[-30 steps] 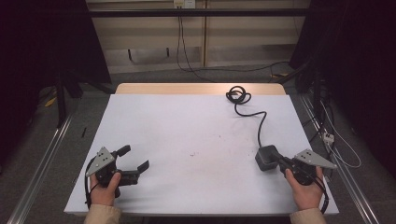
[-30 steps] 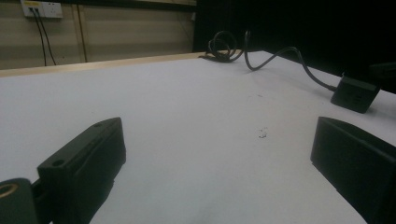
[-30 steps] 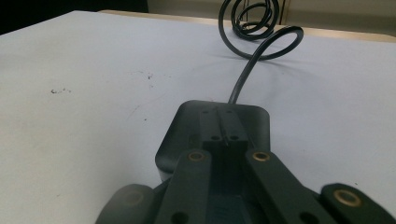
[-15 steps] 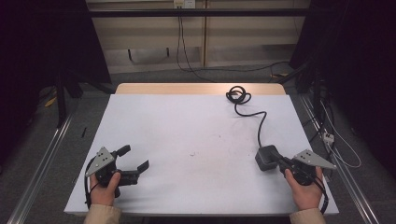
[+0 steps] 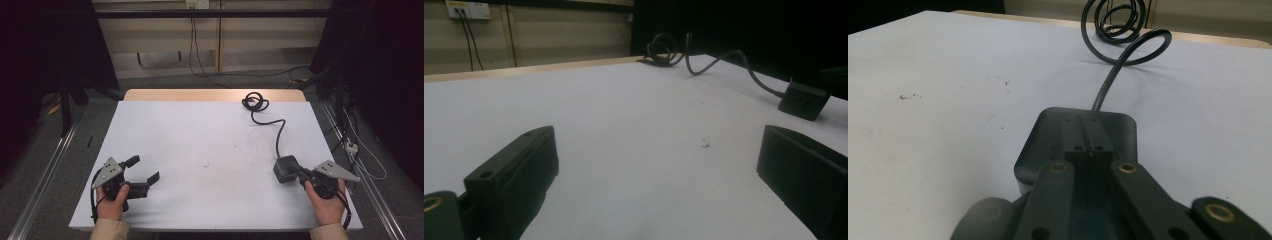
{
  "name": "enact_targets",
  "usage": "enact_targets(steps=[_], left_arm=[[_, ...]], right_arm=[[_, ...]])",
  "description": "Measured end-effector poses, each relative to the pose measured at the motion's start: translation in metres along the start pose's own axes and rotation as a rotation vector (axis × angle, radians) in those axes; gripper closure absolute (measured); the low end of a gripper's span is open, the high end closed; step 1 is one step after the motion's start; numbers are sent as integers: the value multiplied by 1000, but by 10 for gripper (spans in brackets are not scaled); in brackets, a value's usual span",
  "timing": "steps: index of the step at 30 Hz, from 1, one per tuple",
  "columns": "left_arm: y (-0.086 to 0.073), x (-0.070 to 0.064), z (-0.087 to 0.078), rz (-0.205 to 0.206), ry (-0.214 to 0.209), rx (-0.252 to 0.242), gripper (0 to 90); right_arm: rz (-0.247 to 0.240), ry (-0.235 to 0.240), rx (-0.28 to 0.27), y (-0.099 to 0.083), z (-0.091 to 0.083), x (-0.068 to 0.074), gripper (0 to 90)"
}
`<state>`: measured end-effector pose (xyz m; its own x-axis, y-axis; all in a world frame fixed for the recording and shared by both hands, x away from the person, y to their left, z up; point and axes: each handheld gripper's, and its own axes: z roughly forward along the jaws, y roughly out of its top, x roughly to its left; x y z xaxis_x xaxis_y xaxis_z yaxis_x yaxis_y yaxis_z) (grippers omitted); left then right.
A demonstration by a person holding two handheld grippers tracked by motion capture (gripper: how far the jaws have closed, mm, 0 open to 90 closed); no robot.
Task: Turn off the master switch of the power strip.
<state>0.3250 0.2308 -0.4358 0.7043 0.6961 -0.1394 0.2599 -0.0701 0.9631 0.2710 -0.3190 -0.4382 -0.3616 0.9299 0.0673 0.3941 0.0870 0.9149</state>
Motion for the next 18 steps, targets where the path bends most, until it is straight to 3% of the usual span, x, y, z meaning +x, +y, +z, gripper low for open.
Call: enact_targets(steps=[18], left_arm=[[0, 1, 0, -4, 3, 2, 28]], right_arm=[[-1, 1, 0, 0, 0, 0, 900]])
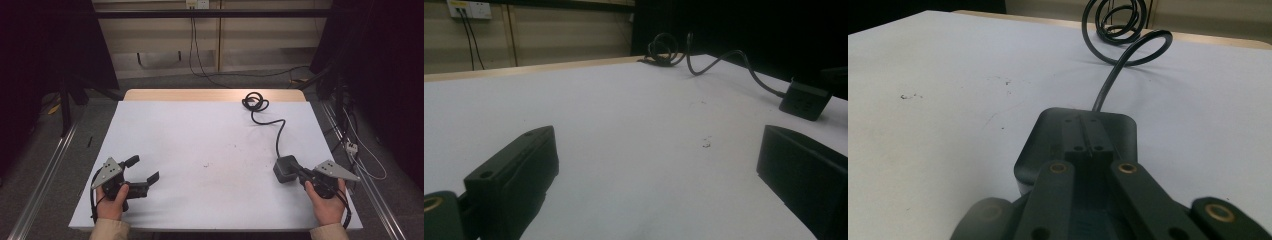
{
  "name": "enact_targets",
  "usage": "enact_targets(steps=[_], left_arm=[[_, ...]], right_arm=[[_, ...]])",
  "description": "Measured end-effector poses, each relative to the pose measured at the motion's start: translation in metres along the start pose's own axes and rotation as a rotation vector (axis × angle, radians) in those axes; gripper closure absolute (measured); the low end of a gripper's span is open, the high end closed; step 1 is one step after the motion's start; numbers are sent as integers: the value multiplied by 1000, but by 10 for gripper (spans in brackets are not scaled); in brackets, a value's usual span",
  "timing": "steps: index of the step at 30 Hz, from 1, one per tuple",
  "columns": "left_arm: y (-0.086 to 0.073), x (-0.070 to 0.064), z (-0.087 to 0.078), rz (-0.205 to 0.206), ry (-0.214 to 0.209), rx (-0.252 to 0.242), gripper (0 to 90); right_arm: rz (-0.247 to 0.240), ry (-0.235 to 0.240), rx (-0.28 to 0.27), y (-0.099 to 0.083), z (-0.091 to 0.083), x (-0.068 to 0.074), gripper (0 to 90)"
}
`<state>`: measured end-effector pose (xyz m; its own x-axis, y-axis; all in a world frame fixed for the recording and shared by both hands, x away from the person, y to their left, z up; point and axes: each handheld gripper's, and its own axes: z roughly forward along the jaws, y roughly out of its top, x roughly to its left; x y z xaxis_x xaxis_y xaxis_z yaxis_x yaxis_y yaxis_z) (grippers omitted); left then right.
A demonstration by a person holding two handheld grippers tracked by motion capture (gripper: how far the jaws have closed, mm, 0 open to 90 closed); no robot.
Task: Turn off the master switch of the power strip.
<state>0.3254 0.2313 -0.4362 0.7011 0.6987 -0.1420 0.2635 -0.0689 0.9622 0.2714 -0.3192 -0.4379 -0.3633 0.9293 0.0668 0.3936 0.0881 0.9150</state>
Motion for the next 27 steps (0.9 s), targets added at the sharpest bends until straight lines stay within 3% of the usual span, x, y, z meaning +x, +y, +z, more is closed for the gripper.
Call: enact_targets(steps=[27], left_arm=[[0, 0, 0, 2, 0, 0, 28]], right_arm=[[-5, -8, -15, 2, -1, 0, 900]])
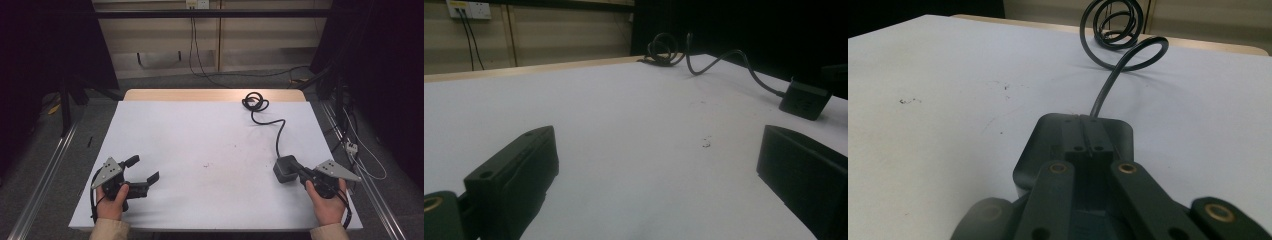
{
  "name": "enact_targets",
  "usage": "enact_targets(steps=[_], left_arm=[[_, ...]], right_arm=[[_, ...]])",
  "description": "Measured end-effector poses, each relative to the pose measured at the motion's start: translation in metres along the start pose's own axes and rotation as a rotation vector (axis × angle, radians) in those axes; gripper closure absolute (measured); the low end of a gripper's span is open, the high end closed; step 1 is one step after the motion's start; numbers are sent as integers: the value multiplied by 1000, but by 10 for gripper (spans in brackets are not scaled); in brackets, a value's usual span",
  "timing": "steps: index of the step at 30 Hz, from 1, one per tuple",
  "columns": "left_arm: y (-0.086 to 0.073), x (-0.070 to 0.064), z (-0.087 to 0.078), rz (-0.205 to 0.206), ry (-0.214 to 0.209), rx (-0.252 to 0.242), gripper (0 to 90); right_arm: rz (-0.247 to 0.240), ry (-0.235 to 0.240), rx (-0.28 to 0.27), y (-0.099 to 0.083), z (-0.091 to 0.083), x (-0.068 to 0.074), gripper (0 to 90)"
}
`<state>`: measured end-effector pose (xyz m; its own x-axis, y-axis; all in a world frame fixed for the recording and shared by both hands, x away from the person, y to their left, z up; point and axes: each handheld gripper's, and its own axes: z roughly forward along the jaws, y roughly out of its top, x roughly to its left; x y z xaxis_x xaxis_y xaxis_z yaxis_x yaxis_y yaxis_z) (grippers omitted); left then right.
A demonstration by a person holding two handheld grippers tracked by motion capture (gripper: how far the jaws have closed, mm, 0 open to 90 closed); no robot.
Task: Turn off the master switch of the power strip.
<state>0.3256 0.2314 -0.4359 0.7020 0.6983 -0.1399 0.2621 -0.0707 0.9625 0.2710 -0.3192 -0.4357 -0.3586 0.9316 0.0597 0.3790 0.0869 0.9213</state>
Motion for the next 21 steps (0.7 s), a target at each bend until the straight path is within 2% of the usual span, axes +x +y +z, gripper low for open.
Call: enact_targets(steps=[14, 21], left_arm=[[0, 1, 0, 3, 0, 0, 28], [0, 1, 0, 4, -2, 0, 28]], right_arm=[[-3, 16, -18, 1, 1, 4, 899], [1, 34, -31, 2, 2, 7, 855]])
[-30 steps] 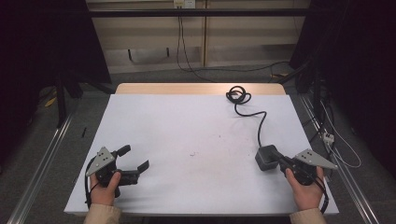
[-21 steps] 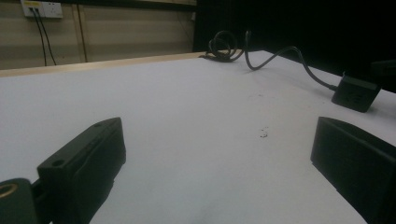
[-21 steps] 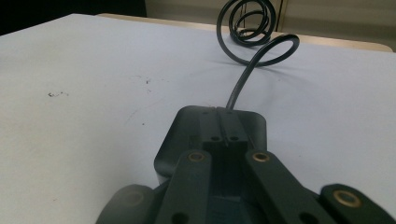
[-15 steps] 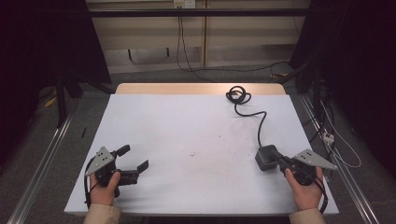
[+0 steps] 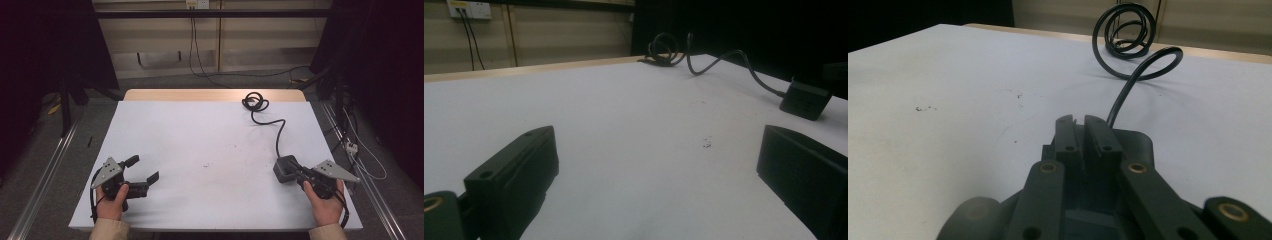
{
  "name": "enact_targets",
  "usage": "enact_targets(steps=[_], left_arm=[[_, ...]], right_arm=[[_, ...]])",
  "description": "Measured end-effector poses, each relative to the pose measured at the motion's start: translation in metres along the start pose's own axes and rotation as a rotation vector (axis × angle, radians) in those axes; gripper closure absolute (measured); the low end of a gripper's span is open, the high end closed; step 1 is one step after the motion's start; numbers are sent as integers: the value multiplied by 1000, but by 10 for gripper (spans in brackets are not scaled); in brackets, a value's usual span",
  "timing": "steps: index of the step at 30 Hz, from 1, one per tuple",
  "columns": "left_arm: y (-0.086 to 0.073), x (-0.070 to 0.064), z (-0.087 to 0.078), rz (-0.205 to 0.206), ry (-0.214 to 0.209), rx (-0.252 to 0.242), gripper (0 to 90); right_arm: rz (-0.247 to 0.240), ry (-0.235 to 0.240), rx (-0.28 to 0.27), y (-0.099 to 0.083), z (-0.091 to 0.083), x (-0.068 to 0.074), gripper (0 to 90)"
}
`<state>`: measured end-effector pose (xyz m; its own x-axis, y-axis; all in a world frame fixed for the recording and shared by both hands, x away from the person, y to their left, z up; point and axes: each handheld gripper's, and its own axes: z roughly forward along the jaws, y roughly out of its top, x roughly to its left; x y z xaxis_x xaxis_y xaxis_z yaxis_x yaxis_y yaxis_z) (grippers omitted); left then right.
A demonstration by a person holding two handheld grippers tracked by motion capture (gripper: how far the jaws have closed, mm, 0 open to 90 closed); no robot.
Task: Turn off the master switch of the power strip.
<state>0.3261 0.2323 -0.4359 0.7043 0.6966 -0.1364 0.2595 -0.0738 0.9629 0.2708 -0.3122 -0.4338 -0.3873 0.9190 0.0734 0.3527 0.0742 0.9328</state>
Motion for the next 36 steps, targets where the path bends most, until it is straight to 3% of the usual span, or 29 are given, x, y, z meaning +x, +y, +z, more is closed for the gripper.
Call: enact_targets(steps=[17, 36], left_arm=[[0, 0, -1, -5, 2, -2, 28], [0, 1, -3, -4, 6, -2, 28]], right_arm=[[-2, 29, -25, 0, 4, 5, 775], [12, 50, -52, 0, 8, 10, 617]])
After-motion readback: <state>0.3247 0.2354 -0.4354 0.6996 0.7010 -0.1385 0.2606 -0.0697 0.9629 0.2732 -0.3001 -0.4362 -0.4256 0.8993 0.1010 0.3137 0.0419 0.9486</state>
